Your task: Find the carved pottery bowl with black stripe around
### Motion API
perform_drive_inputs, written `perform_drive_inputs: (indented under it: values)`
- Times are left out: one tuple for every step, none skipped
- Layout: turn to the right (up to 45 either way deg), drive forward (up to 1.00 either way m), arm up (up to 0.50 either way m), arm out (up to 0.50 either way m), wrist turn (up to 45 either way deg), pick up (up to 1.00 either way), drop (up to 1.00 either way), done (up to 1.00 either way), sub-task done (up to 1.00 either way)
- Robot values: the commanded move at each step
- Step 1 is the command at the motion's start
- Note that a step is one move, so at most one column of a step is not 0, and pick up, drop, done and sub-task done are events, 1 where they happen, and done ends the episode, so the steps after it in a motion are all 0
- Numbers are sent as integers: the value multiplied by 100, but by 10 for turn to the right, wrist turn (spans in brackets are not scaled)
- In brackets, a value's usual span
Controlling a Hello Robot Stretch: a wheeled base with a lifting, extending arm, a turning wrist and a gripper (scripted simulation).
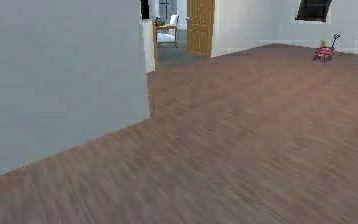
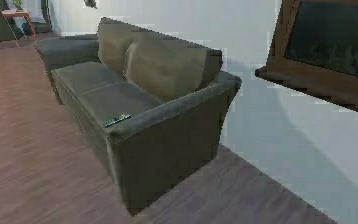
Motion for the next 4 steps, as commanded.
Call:
perform_drive_inputs:
  values:
    - [0,100,0,0,0,0,0,0,0]
    - [0,100,0,0,0,0,0,0,0]
    - [30,0,0,0,0,0,0,0,0]
    - [0,70,0,0,0,0,0,0,0]
